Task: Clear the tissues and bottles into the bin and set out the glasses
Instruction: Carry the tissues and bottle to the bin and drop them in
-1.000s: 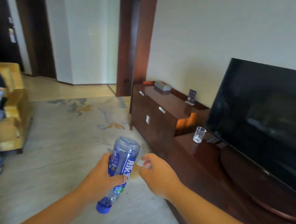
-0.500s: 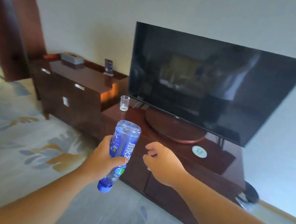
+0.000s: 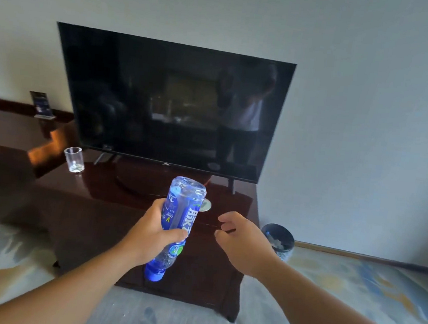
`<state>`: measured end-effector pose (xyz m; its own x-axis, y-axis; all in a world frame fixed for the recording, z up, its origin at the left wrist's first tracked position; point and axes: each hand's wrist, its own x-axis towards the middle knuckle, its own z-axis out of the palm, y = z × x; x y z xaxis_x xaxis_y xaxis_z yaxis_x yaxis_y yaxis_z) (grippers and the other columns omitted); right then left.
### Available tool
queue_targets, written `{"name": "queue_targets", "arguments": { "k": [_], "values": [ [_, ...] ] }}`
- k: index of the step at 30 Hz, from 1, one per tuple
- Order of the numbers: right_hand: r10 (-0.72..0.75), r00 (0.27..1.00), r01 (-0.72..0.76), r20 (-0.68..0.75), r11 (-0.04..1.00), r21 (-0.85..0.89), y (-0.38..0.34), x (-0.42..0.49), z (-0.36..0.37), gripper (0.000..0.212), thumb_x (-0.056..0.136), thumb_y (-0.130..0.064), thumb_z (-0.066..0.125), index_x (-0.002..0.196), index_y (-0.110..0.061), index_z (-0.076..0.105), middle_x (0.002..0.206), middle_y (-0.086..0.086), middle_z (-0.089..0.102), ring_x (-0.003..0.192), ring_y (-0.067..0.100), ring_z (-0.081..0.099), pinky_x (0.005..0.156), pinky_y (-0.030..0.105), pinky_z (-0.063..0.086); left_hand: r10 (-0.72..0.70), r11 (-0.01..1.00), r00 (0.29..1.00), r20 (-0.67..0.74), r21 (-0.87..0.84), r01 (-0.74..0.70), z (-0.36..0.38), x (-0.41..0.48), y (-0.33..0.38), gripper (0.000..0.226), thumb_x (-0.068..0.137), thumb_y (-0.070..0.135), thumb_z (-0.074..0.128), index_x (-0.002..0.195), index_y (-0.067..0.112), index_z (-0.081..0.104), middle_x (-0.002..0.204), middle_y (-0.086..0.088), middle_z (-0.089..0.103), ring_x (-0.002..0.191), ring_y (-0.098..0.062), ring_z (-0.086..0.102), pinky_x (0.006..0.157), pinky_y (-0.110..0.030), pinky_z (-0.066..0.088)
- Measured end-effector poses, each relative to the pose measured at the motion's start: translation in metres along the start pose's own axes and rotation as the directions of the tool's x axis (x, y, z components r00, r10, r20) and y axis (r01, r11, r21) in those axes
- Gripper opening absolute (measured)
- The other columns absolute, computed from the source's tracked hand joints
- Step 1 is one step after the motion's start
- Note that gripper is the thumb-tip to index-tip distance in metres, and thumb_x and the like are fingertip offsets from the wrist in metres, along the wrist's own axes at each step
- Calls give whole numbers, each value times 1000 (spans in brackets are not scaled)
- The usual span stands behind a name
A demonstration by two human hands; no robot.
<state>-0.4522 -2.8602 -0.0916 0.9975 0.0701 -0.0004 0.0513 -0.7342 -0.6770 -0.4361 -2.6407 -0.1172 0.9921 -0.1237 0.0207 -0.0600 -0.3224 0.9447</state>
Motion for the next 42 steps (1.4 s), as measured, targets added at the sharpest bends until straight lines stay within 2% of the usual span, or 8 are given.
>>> {"name": "queue_targets", "arguments": {
  "k": [6, 9, 12, 20, 26, 30, 35, 42],
  "values": [
    [76, 996, -76, -55, 997, 12, 102, 1, -94, 36, 84, -39, 53, 120, -36, 53, 113, -14, 62, 94, 5, 58, 77, 23, 44, 37, 999, 995, 98, -3, -37, 122, 48, 41, 53, 71, 28, 81, 107, 42, 44, 101, 12, 65, 90, -7, 68, 74, -27, 55],
    [141, 986, -137, -87, 990, 46, 144, 3, -132, 35, 83, -36, 51, 118, -36, 54, 113, -14, 63, 88, 4, 59, 61, 18, 43, 53, 999, 986, 157, -9, -52, 177, 66, 62, 52, 70, 26, 81, 107, 38, 46, 97, 18, 65, 88, -8, 69, 75, -29, 56],
    [190, 975, -182, -113, 981, 73, 180, 6, -158, 37, 83, -38, 52, 119, -37, 53, 111, -17, 60, 82, -4, 57, 52, 14, 39, 53, 998, 975, 217, 7, -55, 221, 86, 76, 54, 67, 29, 80, 108, 38, 45, 105, 7, 65, 92, -12, 68, 83, -37, 56],
    [243, 957, -239, -159, 970, 46, 251, 42, -201, 24, 86, -34, 53, 109, -36, 54, 105, -12, 60, 91, 9, 59, 69, 23, 43, 45, 997, 946, 322, 42, -61, 297, 161, 83, 51, 73, 23, 80, 107, 38, 45, 107, 3, 64, 94, -14, 67, 88, -42, 55],
    [291, 939, -291, -182, 956, 27, 293, 104, -234, 37, 87, -33, 53, 124, -32, 53, 114, -10, 59, 98, 11, 58, 75, 26, 47, 45, 998, 928, 369, 12, -54, 346, 247, 81, 52, 72, 23, 80, 108, 35, 45, 103, 3, 66, 92, -15, 67, 87, -42, 55],
    [329, 923, -331, -198, 943, 25, 313, 151, -258, 36, 87, -37, 52, 123, -35, 52, 115, -13, 57, 96, 7, 58, 67, 23, 46, 58, 998, 910, 411, 10, -67, 377, 307, 87, 54, 74, 23, 79, 113, 33, 43, 106, 4, 64, 96, -15, 65, 86, -39, 54],
    [334, 917, -342, -217, 940, -2, 338, 194, -288, 38, 88, -39, 51, 125, -34, 51, 115, -13, 57, 97, 7, 57, 69, 23, 44, 54, 997, 899, 436, 25, -72, 409, 362, 97, 49, 73, 25, 79, 104, 40, 43, 103, 7, 64, 91, -7, 64, 75, -25, 50],
    [340, 925, -348, -171, 937, -18, 395, 258, -320, 40, 87, -40, 51, 127, -34, 49, 116, -14, 56, 97, 6, 56, 71, 23, 44, 5, 999, 897, 443, 44, -27, 463, 435, 97, 55, 63, 38, 77, 107, 41, 43, 104, 8, 64, 94, -8, 64, 80, -30, 51]
  ]
}}
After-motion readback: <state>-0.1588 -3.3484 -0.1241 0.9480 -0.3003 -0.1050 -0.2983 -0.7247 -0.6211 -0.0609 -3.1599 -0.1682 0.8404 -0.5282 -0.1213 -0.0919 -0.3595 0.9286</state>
